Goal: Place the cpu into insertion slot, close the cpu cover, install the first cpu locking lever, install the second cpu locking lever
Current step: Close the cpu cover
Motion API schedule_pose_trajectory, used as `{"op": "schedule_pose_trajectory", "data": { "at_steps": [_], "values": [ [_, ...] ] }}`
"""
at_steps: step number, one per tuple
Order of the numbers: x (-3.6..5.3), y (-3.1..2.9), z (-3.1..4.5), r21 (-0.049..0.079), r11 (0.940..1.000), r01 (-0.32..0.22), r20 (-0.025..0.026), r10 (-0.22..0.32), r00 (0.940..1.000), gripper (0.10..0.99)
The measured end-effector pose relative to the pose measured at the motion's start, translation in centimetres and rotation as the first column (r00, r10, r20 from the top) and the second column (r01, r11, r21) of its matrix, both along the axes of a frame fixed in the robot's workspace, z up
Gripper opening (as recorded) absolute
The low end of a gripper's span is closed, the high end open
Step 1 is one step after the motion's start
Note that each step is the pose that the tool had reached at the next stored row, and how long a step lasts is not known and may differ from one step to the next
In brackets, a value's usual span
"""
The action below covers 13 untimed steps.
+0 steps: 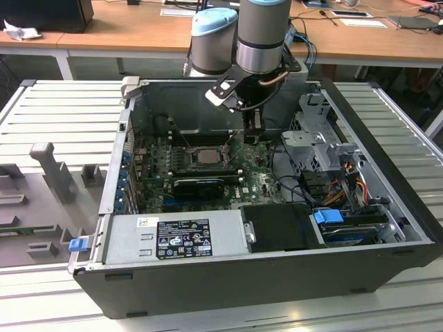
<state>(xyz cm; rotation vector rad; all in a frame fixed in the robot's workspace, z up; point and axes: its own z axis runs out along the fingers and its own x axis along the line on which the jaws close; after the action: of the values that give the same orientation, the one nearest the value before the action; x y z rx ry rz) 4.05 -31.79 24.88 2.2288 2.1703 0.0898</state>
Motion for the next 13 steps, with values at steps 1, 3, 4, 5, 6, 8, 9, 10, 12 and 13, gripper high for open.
{"op": "schedule_pose_trajectory", "data": {
  "at_steps": [1, 3, 4, 5, 6, 8, 9, 10, 12, 13],
  "values": [
    [-0.17, 0.0, 0.08, 0.0, 1.0, 0.0, 0.0, 0.0, 1.0, 0.106],
    [-0.46, 0.0, 0.14, 0.0, 1.0, 0.0, 0.0, 0.0, 1.0, 0.106],
    [-0.74, 0.0, 0.16, 0.0, 1.0, 0.0, 0.0, 0.0, 1.0, 0.106],
    [-1.04, 0.0, 0.16, 0.0, 1.0, 0.0, 0.0, 0.0, 1.0, 0.106],
    [-1.32, -0.01, 0.17, 0.0, 1.0, 0.0, 0.0, 0.0, 1.0, 0.106],
    [-1.77, 0.0, 0.16, 0.0, 1.0, 0.0, 0.0, 0.0, 1.0, 0.106],
    [-2.08, 0.0, 0.16, 0.0, 1.0, 0.0, 0.0, 0.0, 1.0, 0.106],
    [-2.3, 0.0, 0.16, 0.0, 1.0, 0.0, 0.0, 0.0, 1.0, 0.106],
    [-2.84, 0.0, 0.16, 0.0, 1.0, 0.0, 0.0, 0.0, 1.0, 0.106],
    [-2.93, 0.0, 0.16, 0.0, 1.0, 0.0, 0.0, 0.0, 1.0, 0.106]
  ]
}}
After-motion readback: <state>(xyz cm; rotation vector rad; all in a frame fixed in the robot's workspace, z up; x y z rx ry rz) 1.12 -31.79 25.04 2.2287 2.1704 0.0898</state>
